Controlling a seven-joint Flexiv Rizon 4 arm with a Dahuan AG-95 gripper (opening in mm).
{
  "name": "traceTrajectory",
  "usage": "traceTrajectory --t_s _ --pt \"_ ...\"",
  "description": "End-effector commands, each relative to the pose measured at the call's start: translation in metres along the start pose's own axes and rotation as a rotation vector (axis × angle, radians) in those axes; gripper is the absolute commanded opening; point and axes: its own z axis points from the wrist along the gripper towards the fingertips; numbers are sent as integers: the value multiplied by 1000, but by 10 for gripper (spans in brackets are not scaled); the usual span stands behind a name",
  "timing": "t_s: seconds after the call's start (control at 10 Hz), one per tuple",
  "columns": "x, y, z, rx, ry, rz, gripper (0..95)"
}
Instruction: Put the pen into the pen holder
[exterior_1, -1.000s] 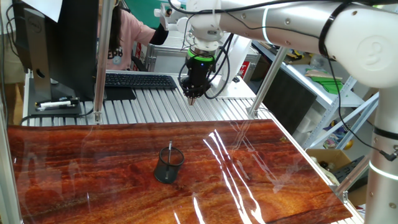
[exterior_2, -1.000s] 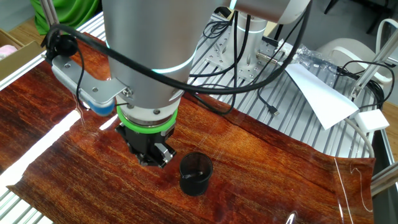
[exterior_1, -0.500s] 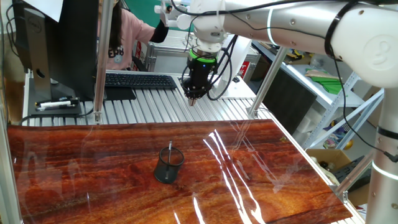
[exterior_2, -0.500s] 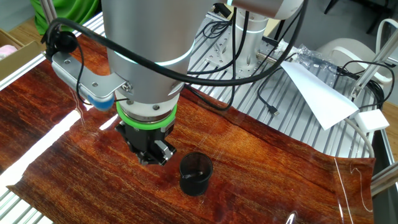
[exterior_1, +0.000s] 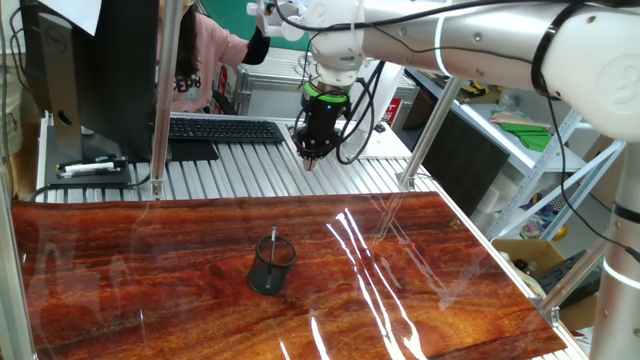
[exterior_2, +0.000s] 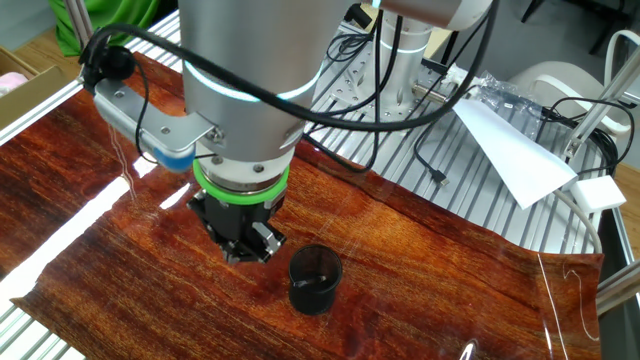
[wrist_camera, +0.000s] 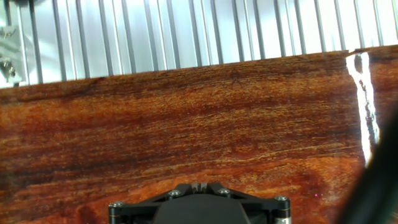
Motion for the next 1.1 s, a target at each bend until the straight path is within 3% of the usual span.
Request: traceTrajectory --t_s 0.1,0.3,0.4,0.5,1.1 --pt "-3 1 0 -1 10 -5 0" --pt "-3 1 0 -6 6 -41 0" --pt "-3 1 0 4 26 -39 0" --pt "-3 1 0 4 12 -28 0" --pt "-3 1 0 -3 -1 -19 0"
